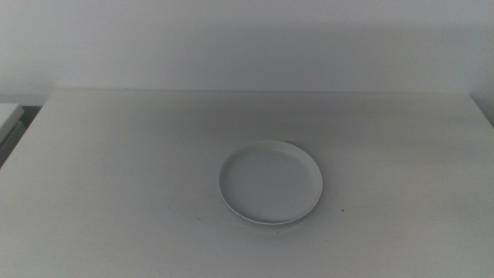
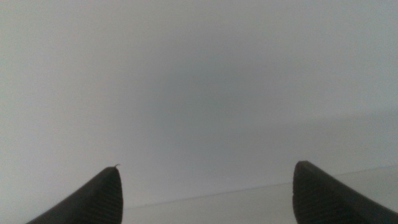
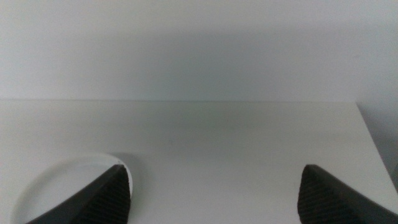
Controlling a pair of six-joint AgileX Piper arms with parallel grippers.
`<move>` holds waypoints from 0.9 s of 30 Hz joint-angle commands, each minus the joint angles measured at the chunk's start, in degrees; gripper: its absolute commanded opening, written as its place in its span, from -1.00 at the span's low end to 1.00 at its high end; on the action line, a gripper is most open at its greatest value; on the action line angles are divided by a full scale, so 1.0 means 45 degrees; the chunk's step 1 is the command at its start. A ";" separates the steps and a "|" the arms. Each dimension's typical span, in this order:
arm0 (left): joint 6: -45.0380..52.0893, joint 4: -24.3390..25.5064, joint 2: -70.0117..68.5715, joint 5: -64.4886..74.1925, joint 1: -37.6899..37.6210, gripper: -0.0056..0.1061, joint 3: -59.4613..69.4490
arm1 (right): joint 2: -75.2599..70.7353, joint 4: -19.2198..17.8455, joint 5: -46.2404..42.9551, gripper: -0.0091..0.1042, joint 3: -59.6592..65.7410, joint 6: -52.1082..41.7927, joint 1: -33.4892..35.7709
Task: Stack the three bowls on top of each other.
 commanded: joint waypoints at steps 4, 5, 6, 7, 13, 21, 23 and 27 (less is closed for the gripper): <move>-0.0097 -0.0856 -0.1855 -0.1209 0.1216 0.78 0.3225 | -0.2766 -0.0282 -0.1118 0.65 0.3792 0.0019 -0.0125; -0.0097 -0.0856 -0.2243 -0.1209 0.1397 0.78 0.3904 | -0.3257 -0.0282 -0.1118 0.65 0.4305 0.0098 -0.0125; -0.0097 -0.0830 -0.2745 -0.1209 0.1584 0.78 0.4564 | -0.3728 -0.0282 -0.1178 0.65 0.4905 0.0120 -0.0125; -0.0097 -0.0854 -0.3266 -0.1239 0.1698 0.78 0.5193 | -0.4190 -0.0282 -0.1204 0.65 0.5458 0.0120 -0.0125; -0.0097 -0.0888 -0.6379 -0.1474 0.1804 0.78 0.8276 | -0.6589 -0.0360 -0.1671 0.65 0.7563 0.0120 -0.0268; -0.0097 -0.0888 -0.7283 -0.2119 0.1804 0.78 1.0360 | -0.7629 -0.0132 -0.2697 0.65 0.8653 0.0120 -0.2092; -0.0097 -0.0888 -0.7283 -0.2593 0.1815 0.78 1.0516 | -0.7629 -0.0132 -0.3479 0.65 0.8653 0.0120 -0.2389; -0.0097 -0.1013 -0.7283 -0.2841 0.1815 0.78 1.0516 | -0.7629 -0.0221 -0.3202 0.65 0.8653 0.0120 -0.2482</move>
